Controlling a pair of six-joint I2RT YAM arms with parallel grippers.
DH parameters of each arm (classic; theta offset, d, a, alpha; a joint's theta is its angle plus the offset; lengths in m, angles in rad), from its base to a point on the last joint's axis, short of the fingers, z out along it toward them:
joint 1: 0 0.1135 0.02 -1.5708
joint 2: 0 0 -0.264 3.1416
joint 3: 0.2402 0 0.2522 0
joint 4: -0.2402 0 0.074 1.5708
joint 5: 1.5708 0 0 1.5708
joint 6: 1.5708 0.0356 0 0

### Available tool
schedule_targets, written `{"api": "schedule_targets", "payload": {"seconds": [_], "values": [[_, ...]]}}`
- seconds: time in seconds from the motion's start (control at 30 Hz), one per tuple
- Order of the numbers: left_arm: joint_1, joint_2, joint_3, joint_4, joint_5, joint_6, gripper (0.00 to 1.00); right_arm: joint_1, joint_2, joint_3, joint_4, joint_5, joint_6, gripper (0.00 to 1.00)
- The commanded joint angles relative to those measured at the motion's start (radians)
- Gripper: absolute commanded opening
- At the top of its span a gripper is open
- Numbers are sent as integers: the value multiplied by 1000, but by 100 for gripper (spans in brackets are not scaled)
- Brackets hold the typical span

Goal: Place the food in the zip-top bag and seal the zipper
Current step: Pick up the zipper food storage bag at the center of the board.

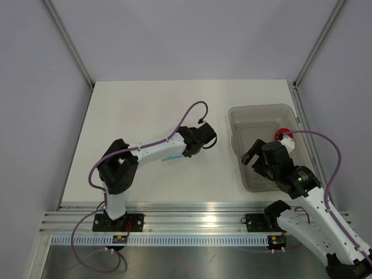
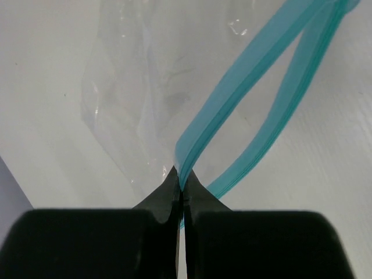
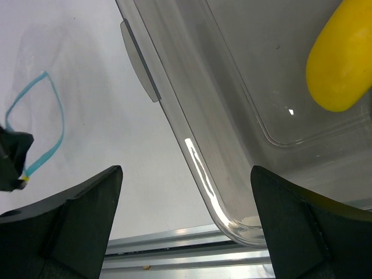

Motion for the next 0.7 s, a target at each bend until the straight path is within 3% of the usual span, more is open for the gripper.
{"api": "schedule_targets", "payload": {"seconds": [0.0, 0.1, 0.3, 0.5, 0.67], "values": [[11, -163, 97, -91, 138, -47, 0, -5, 8, 7, 10, 2, 4, 99], [39, -198, 179, -175, 317, -87, 0, -5, 46, 29, 30, 7, -10, 99], [83, -213, 235, -192, 587, -148, 0, -1, 175, 161, 142, -97, -85, 100], [116, -213, 239, -147, 724, -249, 0, 50, 215, 224, 260, -174, -94, 99], [119, -200, 279, -126, 749, -332, 0, 104, 251, 246, 334, -202, -80, 98]]}}
